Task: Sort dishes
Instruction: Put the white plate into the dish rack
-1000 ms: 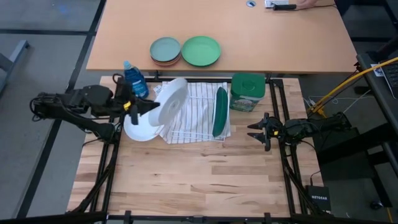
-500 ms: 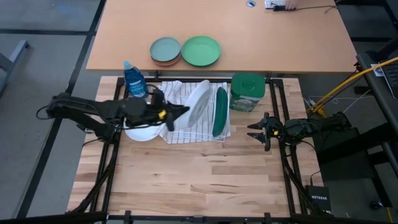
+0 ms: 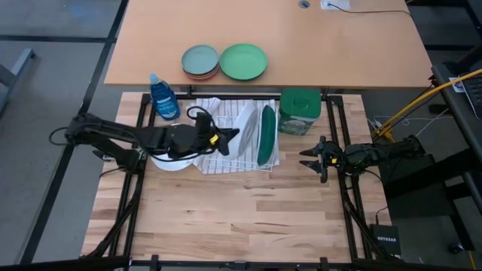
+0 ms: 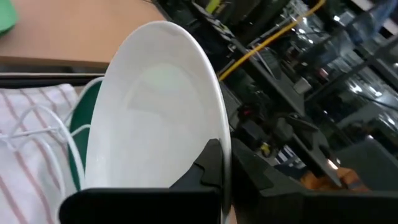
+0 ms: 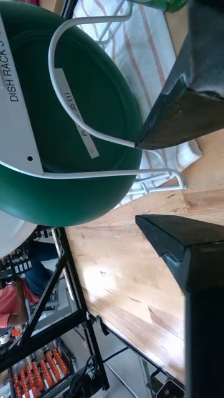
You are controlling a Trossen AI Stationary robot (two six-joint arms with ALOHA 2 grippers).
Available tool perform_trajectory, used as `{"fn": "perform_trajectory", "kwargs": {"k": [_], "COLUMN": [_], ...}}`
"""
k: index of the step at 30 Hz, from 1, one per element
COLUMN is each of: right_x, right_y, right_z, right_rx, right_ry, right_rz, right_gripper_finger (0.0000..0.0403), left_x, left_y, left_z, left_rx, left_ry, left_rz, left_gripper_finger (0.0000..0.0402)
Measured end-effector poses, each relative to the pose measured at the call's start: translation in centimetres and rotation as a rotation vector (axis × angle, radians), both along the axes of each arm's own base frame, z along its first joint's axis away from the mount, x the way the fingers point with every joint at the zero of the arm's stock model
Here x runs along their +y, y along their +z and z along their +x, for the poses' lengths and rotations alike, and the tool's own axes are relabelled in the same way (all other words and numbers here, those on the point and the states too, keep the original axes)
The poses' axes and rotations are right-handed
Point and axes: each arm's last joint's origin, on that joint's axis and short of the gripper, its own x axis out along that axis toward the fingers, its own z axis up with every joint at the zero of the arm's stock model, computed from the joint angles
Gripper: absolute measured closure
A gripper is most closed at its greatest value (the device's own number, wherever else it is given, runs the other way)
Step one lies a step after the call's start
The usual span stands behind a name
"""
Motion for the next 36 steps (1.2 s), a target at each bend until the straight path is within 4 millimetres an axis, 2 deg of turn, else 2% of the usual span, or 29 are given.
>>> {"fn": "perform_trajectory", "kwargs": {"k": [12,22,27,36], "right_x": [0.0,0.0,0.0,0.0], "right_y": [0.0,0.0,0.0,0.0], "right_z": [0.0,0.0,0.0,0.0], "right_rx": [0.000,0.000,0.000,0.000], "right_ry": [0.000,0.000,0.000,0.000], "right_rz": [0.000,0.000,0.000,0.000], "right_gripper_finger": [0.0217,0.0217,0.0217,0.0217], "left_x": [2.5,3.6,4.0,4.5], "left_y": [-4.0,-7.6,-8.6,-8.9], "left_z": [3.4,5.7,6.3,6.4], "left_rx": [0.094,0.156,0.179,0.190], "left_ry": [0.107,0.148,0.157,0.171], "left_rz": [-0.054,-0.126,-0.137,-0.135], "left_gripper_finger": [0.0401,0.0401,0.0401,0.0392]}}
